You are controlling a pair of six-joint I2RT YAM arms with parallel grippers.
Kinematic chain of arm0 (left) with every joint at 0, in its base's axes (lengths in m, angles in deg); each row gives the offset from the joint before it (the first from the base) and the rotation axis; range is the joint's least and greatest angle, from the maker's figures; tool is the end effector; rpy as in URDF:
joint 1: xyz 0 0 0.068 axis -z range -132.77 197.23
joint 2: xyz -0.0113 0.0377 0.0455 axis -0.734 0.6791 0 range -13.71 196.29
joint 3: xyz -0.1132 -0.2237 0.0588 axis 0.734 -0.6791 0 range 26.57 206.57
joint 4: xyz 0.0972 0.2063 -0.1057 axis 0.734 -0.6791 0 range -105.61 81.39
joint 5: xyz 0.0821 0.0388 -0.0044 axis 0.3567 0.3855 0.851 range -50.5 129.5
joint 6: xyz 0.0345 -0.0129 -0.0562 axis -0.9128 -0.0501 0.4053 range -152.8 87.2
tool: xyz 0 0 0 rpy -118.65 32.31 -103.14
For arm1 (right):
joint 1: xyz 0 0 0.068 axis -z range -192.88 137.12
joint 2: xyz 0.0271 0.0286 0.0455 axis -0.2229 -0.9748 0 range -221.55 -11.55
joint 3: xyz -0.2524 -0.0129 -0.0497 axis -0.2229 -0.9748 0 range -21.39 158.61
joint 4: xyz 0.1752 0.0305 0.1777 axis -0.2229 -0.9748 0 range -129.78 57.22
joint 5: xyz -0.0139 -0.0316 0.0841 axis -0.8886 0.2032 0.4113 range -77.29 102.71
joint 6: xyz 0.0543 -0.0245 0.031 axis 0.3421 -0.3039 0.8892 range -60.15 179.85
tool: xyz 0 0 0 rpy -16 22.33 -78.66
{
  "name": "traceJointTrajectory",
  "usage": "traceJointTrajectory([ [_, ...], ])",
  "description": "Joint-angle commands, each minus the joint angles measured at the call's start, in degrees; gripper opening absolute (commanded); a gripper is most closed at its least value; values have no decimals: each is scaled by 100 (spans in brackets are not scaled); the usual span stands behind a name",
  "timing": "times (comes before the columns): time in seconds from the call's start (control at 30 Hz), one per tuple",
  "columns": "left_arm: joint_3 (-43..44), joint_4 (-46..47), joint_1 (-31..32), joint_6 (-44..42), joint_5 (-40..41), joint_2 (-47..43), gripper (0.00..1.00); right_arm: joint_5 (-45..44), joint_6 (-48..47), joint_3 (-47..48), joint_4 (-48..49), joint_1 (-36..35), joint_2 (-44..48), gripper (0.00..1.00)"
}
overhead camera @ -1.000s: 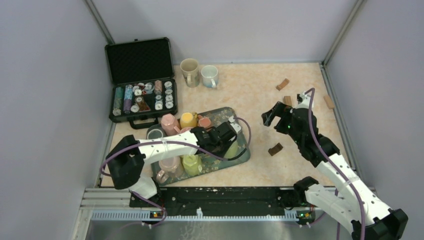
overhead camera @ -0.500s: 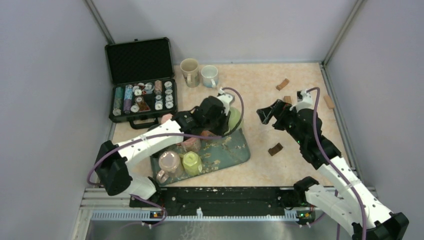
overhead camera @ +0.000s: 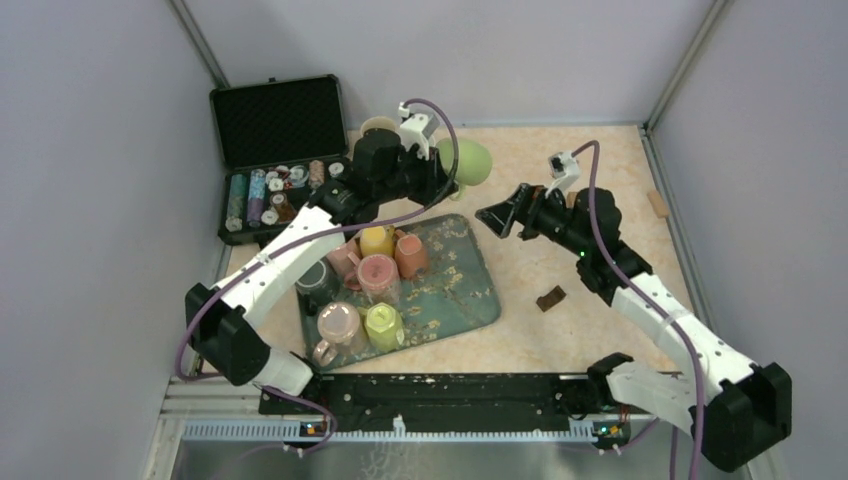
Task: Turn the mug right side up
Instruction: Turn over the cup on the tray.
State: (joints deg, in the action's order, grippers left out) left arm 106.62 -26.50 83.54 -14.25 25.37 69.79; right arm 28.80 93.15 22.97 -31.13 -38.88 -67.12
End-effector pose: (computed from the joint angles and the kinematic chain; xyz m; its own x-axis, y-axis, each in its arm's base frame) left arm 0.2715 -0.2159 0.3599 -0.5190 -0.0012 -0.8548 0.6249 0.6817 -0.3804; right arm 0.2136 0.1207 0.3107 -0.4909 0.3474 -0.7990 -0.4754 0.6617 0.5798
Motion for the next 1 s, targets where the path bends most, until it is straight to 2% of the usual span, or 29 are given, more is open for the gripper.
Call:
traceJointTrajectory([
  [0.0, 487, 1272, -148, 305, -875, 6, 0, 1207, 294, 432, 1456, 275, -513, 98],
  [0.17, 479, 1925, -299, 688, -1438, 43, 0, 2125, 1243, 460, 2880, 645, -1038, 96],
  [0.27, 380, 2460, -395, 1027, -1763, 36, 0, 2595, 1726, 601, 3567, 722, -1395, 90],
  [0.5, 300, 3190, -505, 1614, -2292, 94, 0, 2875, 2670, 709, 4826, 736, -1742, 75],
  [0.83, 32, 3949, -551, 2139, -2769, 134, 0, 2955, 3564, 730, 5841, 734, -2030, 55],
  [0.97, -60, 4112, -548, 2244, -2833, 162, 0, 2896, 3712, 714, 5947, 736, -2053, 49],
])
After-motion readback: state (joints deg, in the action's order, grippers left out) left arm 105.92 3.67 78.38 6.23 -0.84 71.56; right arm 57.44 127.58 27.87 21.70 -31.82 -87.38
